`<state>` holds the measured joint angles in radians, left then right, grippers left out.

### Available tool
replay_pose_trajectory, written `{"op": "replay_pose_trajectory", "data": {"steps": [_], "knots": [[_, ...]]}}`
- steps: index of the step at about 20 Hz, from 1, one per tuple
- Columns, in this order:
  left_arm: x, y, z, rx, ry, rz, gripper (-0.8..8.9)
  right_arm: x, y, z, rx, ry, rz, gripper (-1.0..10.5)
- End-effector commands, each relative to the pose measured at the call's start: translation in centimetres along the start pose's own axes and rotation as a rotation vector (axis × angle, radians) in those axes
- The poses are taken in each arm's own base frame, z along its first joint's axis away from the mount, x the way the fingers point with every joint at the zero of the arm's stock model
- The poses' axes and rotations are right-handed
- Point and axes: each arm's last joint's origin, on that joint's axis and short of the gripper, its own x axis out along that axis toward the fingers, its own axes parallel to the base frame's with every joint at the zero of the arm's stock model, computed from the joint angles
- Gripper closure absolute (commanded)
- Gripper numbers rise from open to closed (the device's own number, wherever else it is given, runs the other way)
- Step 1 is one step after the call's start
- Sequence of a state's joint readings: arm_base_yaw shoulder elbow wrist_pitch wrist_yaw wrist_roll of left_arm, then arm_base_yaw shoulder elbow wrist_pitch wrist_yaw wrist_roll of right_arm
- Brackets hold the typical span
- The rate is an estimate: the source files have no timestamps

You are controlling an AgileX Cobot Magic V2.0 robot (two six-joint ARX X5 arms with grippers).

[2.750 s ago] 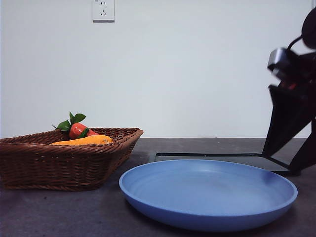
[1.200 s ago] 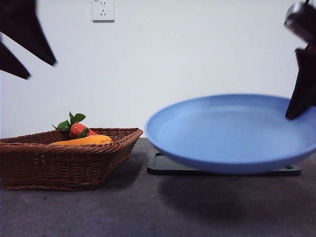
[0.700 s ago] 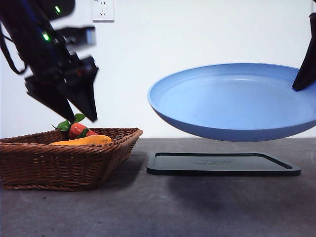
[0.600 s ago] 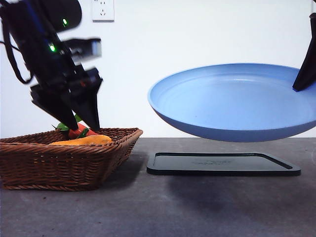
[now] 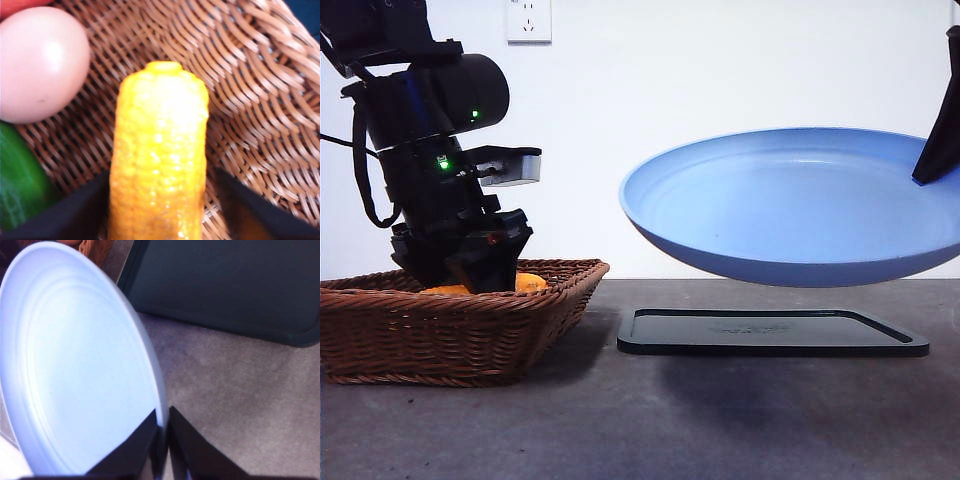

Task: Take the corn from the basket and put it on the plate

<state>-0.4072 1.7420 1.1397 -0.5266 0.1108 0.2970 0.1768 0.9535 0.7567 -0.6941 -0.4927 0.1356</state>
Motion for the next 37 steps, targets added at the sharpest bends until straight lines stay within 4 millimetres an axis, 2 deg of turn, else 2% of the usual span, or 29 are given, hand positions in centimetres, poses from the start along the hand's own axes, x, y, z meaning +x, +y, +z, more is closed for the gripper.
{"op": "replay_pose_trajectory", "data": {"steps": [1,6,10,15,17,21,26,30,34,37], "knots": [[0.3,0.0,0.4,-0.022,0.001,-0.004,6.15,-0.2,0.3,0.6,-0.010,-0.022,0.009,9.5],[-0.9,0.0,0.8,-0.054,-0.033,0.002,6.36,-0.2,0.2,0.6,-0.003,-0.025,-0.017,9.5],[-4.7,-0.4,1.5,-0.069,-0.163,-0.024,6.36,0.7,-0.3,0.9,0.034,0.001,-0.037,9.5],[-10.1,-2.2,1.8,-0.078,-0.354,-0.201,6.36,4.0,-1.7,1.7,0.120,0.086,0.036,9.5],[-10.8,-3.4,2.1,-0.045,-0.386,-0.281,6.36,5.3,-2.3,2.0,0.154,0.113,0.082,9.5],[-10.0,-7.1,3.1,0.059,-0.393,-0.389,6.36,7.2,-3.0,2.2,0.213,0.153,0.175,9.5],[-6.8,-11.0,4.2,0.150,-0.353,-0.463,6.35,7.3,-3.0,2.2,0.218,0.164,0.198,9.5],[-3.9,-12.4,4.1,0.165,-0.266,-0.492,6.24,7.3,-2.9,2.2,0.217,0.166,0.215,9.5],[-3.7,-13.1,3.9,0.180,-0.251,-0.504,5.21,7.3,-2.9,2.2,0.211,0.160,0.215,9.5],[-3.7,-13.2,3.9,0.180,-0.248,-0.506,4.97,7.3,-2.9,2.3,0.207,0.156,0.215,9.5]]}}
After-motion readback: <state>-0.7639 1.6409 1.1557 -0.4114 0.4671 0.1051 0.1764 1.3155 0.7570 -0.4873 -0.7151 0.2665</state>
